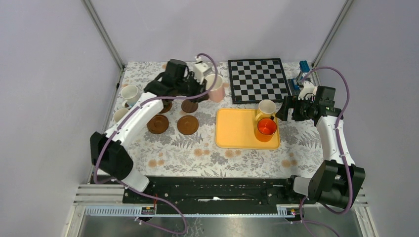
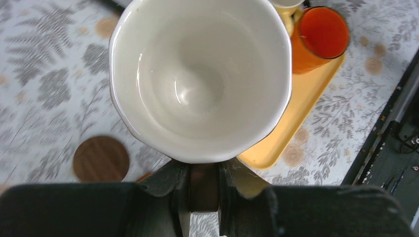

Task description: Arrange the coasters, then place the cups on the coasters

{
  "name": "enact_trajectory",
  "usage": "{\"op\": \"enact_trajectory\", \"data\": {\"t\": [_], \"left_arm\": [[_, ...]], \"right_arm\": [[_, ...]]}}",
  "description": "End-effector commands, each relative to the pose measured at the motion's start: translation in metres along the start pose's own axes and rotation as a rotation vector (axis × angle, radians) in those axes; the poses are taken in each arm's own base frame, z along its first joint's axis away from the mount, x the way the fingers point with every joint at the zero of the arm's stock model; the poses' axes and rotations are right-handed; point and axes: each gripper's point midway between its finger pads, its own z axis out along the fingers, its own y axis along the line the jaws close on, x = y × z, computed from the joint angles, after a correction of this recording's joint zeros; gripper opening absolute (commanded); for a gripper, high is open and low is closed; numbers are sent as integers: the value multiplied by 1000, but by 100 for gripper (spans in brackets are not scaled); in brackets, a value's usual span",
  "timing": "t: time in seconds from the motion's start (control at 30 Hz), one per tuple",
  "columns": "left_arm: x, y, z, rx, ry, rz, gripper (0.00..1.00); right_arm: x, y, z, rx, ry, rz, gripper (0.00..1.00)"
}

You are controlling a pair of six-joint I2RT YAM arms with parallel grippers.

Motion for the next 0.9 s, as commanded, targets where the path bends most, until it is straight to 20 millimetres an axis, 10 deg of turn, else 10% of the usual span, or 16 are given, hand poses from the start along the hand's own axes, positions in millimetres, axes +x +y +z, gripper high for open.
{"op": "enact_trajectory", "data": {"t": [0.0, 0.47, 0.87], "left_arm": [[-13, 8, -54, -33, -97, 5, 0], [119, 98, -178, -390, -9, -67, 0], [191, 130, -194, -516, 83, -26, 0]], "right_arm": [[-6, 8, -2, -38, -21, -26, 98], [-1, 12, 0, -68, -6, -37, 98], [-6, 18, -6, -87, -25, -51, 98]]}}
